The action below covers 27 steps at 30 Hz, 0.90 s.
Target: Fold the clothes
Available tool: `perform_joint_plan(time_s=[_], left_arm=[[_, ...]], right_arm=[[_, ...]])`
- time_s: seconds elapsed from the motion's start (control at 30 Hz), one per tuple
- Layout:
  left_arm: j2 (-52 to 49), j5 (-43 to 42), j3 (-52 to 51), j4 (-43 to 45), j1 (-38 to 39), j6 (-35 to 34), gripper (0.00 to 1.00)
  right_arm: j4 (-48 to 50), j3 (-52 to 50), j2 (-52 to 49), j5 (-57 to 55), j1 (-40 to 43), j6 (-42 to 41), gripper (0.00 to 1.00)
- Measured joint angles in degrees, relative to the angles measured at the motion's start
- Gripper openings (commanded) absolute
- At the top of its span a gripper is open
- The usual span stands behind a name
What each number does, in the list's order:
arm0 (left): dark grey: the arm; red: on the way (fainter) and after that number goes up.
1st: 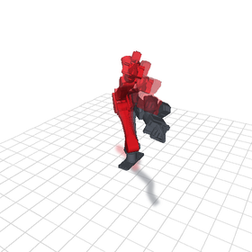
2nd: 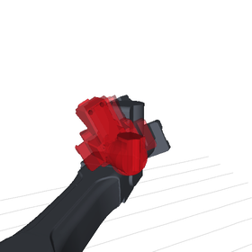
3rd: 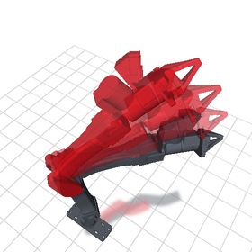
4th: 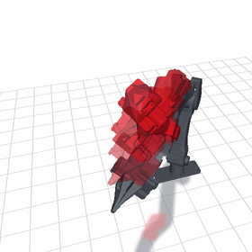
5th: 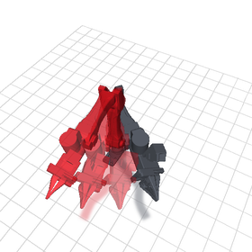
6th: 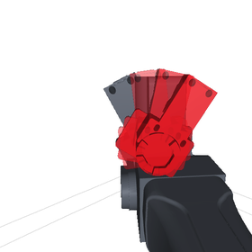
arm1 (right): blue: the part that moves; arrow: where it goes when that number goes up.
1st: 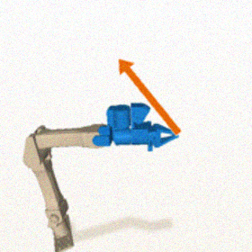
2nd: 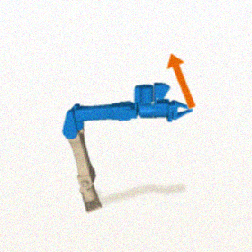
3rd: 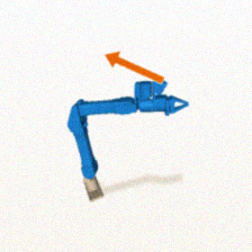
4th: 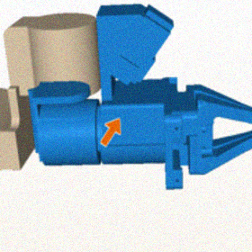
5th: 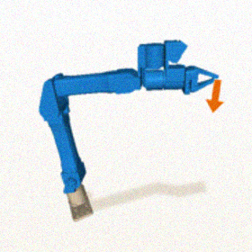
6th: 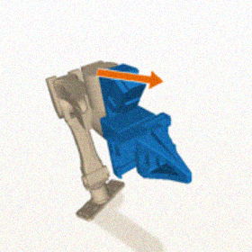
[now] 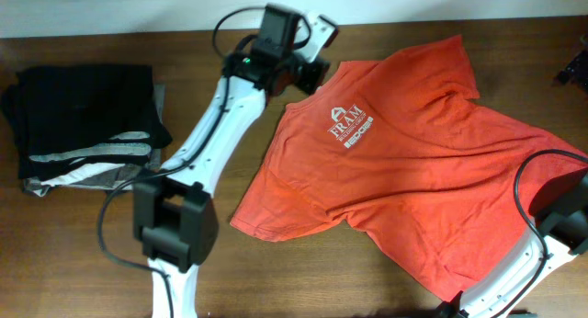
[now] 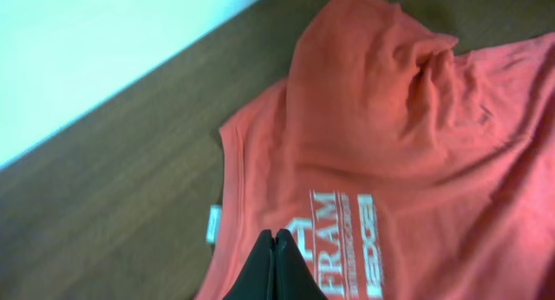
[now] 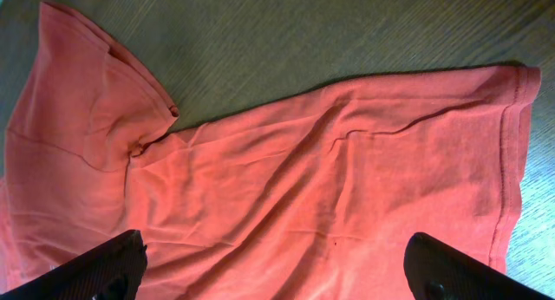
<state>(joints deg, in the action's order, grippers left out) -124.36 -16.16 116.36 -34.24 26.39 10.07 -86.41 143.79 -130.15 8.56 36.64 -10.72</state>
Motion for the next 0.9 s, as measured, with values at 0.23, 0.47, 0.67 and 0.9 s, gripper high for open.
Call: perform_joint_plan(time_s=[0.23, 0.47, 0.67, 0.9], left_arm=[[-9.8, 2.1, 1.6, -0.3, 0.0, 1.2, 0.0], [-17.8, 3.3, 1.2, 1.6, -0.4, 3.3, 0.0], [-18.9, 4.9, 1.2, 2.3, -0.4, 3.9, 0.0], [-19.5, 10.0, 1.8, 1.2, -0.2, 3.9, 0.0]], right_arm=[[0.0, 0.0, 0.0, 0.0, 0.0, 0.0, 0.99], [0.0, 0.0, 0.0, 0.0, 0.0, 0.0, 0.99], [0.0, 0.0, 0.0, 0.0, 0.0, 0.0, 0.99], [0.0, 0.0, 0.0, 0.0, 0.0, 0.0, 0.99]])
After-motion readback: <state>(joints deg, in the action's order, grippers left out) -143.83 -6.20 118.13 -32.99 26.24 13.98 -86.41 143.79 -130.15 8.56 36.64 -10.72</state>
